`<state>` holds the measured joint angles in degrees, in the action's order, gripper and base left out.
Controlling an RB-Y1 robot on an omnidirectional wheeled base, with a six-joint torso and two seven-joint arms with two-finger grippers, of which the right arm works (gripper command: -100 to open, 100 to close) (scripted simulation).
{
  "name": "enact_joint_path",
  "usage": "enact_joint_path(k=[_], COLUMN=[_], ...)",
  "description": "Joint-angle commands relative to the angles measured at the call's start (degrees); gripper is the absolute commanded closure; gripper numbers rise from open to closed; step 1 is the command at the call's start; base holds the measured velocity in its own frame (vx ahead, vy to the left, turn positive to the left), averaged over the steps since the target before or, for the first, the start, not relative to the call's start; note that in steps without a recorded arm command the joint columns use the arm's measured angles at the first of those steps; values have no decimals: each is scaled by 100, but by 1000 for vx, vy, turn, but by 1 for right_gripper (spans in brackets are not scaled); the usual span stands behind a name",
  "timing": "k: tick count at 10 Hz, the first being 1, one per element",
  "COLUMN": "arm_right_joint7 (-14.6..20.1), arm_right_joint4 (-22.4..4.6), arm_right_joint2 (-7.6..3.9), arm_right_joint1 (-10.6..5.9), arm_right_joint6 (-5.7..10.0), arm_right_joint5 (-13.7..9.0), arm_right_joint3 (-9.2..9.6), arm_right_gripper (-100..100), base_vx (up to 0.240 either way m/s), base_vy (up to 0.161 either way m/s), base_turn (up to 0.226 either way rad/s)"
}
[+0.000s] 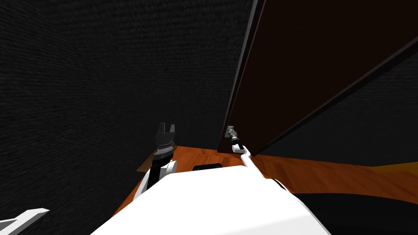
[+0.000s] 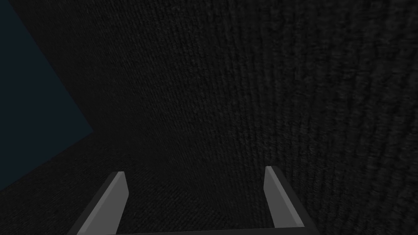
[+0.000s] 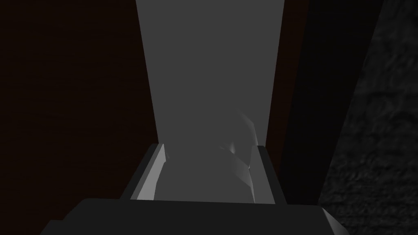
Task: Pull the door open
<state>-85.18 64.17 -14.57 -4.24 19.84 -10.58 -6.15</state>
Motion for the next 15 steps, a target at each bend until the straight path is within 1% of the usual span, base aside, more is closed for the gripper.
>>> enact_joint_path(k=[1,3,4,5,11,13,14,15], arm_right_joint7=[3,3,185,258,1111,1438,1469,1659], arm_right_joint4=[2,2,22,32,149,201,201,229], arm_right_joint2=[7,7,1,1,-3,-5,-5,-6], arm_right_joint1=[2,2,30,41,172,231,231,262], arm_right_joint6=[3,3,-1,1,15,22,22,26], arm_right_joint5=[-1,-1,-8,-12,-56,-76,-76,-86], arm_right_joint3=[5,5,9,11,34,44,44,50], arm_right_gripper=[100,100,100,100,100,100,100,100], base_vx=[-7,0,-2,-5,-11,-14,-11,-8], base_vy=[-2,0,-5,-9,-7,-9,-6,-3], base_turn=[4,0,17,18,18,22,11,17])
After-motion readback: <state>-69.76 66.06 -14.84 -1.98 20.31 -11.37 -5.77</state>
